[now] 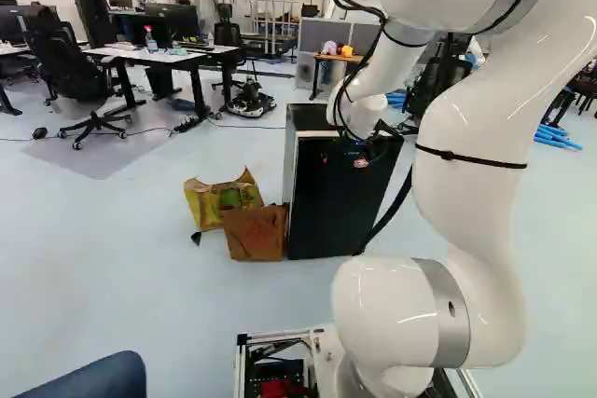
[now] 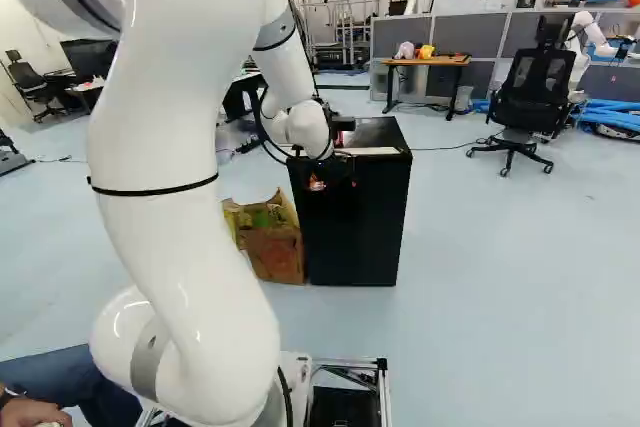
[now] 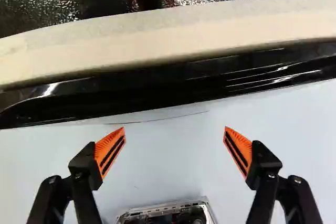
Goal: Grab a drink from the fridge
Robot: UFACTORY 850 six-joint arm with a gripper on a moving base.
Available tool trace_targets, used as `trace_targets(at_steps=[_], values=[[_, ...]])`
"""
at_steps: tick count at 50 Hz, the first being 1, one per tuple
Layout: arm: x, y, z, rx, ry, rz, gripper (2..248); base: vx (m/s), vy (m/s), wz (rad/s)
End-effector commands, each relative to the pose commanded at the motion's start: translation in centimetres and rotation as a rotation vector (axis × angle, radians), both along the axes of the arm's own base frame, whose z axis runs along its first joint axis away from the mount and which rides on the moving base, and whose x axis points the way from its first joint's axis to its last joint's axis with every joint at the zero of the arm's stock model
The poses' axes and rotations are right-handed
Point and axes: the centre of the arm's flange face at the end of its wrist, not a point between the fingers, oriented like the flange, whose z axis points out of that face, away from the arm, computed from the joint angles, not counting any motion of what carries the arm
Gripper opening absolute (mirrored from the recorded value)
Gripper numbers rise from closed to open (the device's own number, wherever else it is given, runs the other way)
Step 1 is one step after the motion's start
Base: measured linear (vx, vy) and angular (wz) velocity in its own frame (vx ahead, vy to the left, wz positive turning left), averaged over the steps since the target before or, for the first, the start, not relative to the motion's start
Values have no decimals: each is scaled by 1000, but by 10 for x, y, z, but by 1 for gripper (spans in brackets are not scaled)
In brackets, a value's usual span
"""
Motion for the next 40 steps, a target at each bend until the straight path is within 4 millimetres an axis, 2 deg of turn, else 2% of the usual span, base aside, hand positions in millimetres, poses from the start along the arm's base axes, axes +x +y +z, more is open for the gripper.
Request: trace_targets(at_steps=[40], values=[[3,5,2,-5,-36,12,247,0,0,0]])
